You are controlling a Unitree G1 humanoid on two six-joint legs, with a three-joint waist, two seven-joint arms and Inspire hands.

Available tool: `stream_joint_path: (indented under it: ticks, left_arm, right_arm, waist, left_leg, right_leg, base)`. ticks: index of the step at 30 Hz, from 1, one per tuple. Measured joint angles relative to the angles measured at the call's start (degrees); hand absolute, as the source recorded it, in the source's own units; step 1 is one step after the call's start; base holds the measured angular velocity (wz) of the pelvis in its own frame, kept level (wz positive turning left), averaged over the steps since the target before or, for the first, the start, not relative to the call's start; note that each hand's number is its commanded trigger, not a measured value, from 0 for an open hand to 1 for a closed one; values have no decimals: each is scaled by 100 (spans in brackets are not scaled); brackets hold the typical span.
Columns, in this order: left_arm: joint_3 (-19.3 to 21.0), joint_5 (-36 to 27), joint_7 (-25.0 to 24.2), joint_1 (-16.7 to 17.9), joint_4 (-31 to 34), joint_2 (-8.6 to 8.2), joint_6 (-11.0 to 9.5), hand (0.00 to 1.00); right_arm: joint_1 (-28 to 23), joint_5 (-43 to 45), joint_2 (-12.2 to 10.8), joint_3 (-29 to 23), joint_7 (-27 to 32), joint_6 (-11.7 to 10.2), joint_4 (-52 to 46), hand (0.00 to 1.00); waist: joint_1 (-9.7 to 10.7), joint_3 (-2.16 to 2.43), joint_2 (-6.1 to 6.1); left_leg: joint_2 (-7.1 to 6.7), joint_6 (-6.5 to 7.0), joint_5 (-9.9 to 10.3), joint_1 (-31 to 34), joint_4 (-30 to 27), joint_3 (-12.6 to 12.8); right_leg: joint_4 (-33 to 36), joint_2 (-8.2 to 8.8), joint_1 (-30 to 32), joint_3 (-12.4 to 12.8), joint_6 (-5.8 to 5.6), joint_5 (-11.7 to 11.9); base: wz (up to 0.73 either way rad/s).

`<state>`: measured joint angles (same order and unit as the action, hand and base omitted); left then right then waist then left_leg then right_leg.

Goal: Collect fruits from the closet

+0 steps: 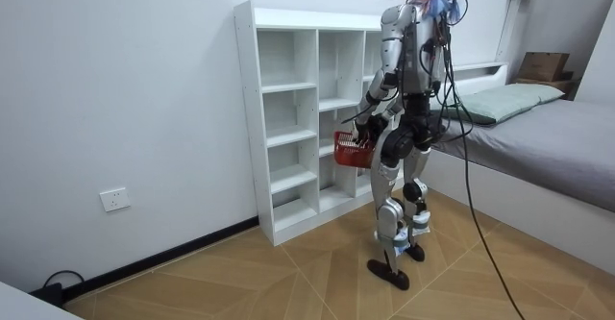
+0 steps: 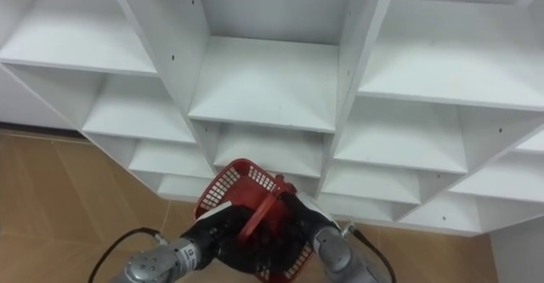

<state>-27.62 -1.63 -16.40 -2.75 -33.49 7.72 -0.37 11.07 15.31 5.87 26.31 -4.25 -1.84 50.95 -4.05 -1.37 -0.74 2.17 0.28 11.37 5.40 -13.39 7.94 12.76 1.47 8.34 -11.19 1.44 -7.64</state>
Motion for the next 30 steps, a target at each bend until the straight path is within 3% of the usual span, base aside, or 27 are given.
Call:
stream_joint_path:
  ticks: [6, 11, 15, 24, 30]
  left_arm:
    - [241, 233, 116, 43, -189, -20, 4, 100]
    - [511, 244, 218, 155, -182, -32, 4, 100]
    - [780, 247, 331, 230, -196, -32, 8, 100]
    - [938, 379, 516, 435, -202, -29, 78, 100]
    - [955, 581, 717, 587, -201, 21, 198, 100]
  right_arm:
    - [-19, 1, 32, -2, -490, 24, -2, 0]
    - [-176, -27, 23, -5, -966, 69, -327, 0]
    - [-515, -442, 77, -8, -1099, 72, -824, 0]
    - [-1035, -541, 197, -22, -1239, 106, -1170, 0]
    - [-1295, -575, 432, -61, -1345, 195, -1742, 0]
  waist:
    - [-87, 11, 34]
    - [-93, 78, 192]
    - [-95, 81, 303]
    - [-93, 91, 297]
    - [-80, 98, 315]
  left_leg:
    - [3, 0, 0, -16, 2, -10]
    - [5, 0, 0, -61, 1, 2]
    - [4, -1, 1, -143, 15, 4]
    - [10, -2, 2, -320, 155, -8]
    - [9, -3, 2, -487, 216, 48]
  right_leg:
    - [3, -1, -2, 24, 0, 0]
    - [1, -1, -62, -13, 0, 0]
    - [-20, -1, -147, -11, -4, -3]
    - [-14, -38, -250, 42, -2, -1]
    - [-14, -58, -343, 133, -3, -3]
  base:
    - [-2]
    - [2]
    - [0]
    - [-1]
    - [-9]
